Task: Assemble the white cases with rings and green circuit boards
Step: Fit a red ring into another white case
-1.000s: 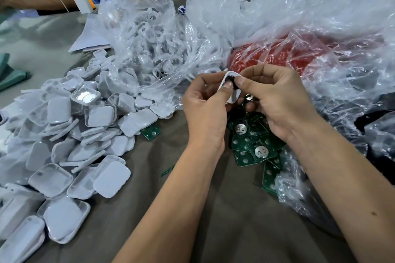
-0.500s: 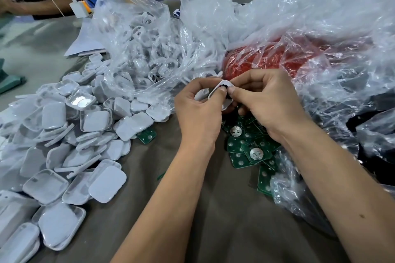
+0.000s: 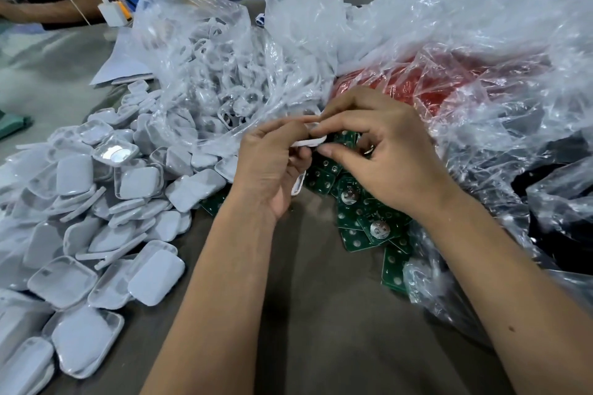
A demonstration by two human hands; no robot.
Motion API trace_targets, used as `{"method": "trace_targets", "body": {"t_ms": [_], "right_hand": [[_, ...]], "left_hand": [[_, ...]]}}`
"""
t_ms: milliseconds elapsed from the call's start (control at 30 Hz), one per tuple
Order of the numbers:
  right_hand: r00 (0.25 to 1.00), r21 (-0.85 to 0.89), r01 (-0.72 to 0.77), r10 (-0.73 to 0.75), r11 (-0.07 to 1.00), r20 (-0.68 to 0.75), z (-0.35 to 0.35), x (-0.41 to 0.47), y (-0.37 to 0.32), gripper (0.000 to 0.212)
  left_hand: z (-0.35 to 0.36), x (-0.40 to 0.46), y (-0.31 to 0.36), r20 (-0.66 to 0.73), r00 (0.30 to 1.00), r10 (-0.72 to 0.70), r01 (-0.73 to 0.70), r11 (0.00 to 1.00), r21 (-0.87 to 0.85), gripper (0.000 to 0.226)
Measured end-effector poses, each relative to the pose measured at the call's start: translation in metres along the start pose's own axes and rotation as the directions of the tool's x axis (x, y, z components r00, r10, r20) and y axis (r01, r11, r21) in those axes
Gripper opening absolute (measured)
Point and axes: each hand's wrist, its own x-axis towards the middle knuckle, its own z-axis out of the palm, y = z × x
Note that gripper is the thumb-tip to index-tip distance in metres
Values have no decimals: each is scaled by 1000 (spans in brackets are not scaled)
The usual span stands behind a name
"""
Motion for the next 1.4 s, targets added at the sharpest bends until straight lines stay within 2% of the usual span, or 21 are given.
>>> {"method": "trace_targets", "body": {"t_ms": [100, 167, 233, 367, 467, 567, 633, 700, 767, 900, 1033, 1133, 1300, 1400], "right_hand": [[993, -61, 82, -87, 995, -76, 1, 1, -1, 16], [983, -141, 118, -136, 983, -124, 3, 1, -3, 13], [973, -194, 109, -145, 975, -181, 3, 2, -4, 11], [953, -257, 47, -121, 965, -279, 0, 2, -4, 12], [952, -260, 54, -128, 964, -277, 1, 2, -6, 12], [955, -148, 38, -79, 988, -284, -2, 2, -8, 27], [962, -33, 35, -43, 999, -271, -6, 3, -8, 32], [967, 76, 42, -22, 996, -253, -7, 4, -8, 22], [970, 153, 18, 20, 988, -243, -10, 5, -8, 15], [982, 29, -8, 13, 1000, -189, -17, 11, -15, 9], [995, -79, -7, -1, 997, -105, -31, 23, -25, 6], [999, -134, -52, 50, 990, -20, -41, 30, -31, 5], [967, -30, -168, 170, 985, 188, -60, 52, -33, 5], [967, 81, -191, 173, 978, 187, -70, 69, -29, 18]], "left_hand": [[3, -1, 1, 37, 995, -90, 94, 990, -110, 11], [6, -4, 0, 96, 986, -136, 159, 945, -287, 10], [8, -7, -3, 168, 975, -147, 204, 889, -409, 19], [13, -13, -10, 222, 970, -105, 164, 950, -267, 17], [16, -15, -13, 193, 978, -78, 122, 966, -227, 36], [15, -14, -14, 201, 977, -72, 122, 960, -252, 37], [15, -14, -13, 233, 969, -78, 146, 946, -289, 31], [15, -14, -13, 265, 961, -74, 164, 928, -335, 20], [16, -14, -15, 309, 948, -75, 191, 912, -363, 20], [19, -13, -18, 322, 944, -78, 199, 911, -361, 30], [23, -14, -20, 353, 933, -70, 226, 877, -425, 25], [23, -15, -20, 363, 930, -61, 239, 850, -469, 21], [27, -14, -16, 373, 924, -77, 273, 819, -506, 22], [31, -14, -17, 409, 908, -91, 318, 785, -532, 30]]}}
